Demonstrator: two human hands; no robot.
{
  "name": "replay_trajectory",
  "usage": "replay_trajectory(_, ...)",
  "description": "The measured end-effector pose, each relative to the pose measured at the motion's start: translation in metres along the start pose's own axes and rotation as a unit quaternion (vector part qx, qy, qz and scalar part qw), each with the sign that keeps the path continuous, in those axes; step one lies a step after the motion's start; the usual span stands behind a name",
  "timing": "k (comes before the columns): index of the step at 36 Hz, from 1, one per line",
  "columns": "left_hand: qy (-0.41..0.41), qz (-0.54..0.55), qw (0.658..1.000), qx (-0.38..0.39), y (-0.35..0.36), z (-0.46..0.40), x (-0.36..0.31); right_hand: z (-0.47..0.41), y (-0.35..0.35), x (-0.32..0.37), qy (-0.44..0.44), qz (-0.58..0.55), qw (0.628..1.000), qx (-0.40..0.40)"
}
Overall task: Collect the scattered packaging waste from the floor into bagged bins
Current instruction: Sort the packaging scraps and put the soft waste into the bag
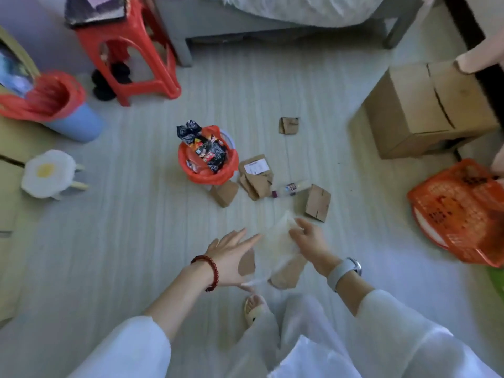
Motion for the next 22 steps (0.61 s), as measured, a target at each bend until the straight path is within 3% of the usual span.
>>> replay_trajectory(7,-0.115,0.102,0.984,-0.087,-0.067,0.004,0.109,-0.075,0.026,0.099,-0.08,0.208,0.974,-0.048)
replay_trajectory(16,-0.159,0.287,0.929,-0.171,-0.177,-0.053,0.238,-0.239,0.055,0.212,-0.134,0.277,0.95,-0.056)
replay_trajectory(22,-0.157,0.369,0.887,-0.23,-0.255,-0.129,0.322,-0.378,0.086,0.221,-0.117,0.334,0.935,-0.013)
Point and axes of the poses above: each hand's wrist, its own z-axis away from the middle knuckle, its own y-axis out of the palm, x = y × z, the point moved 5 cm from there along -z, towards the middle knuckle, and after that the axes turned 13 degrees about x, right-handed, at the moved point
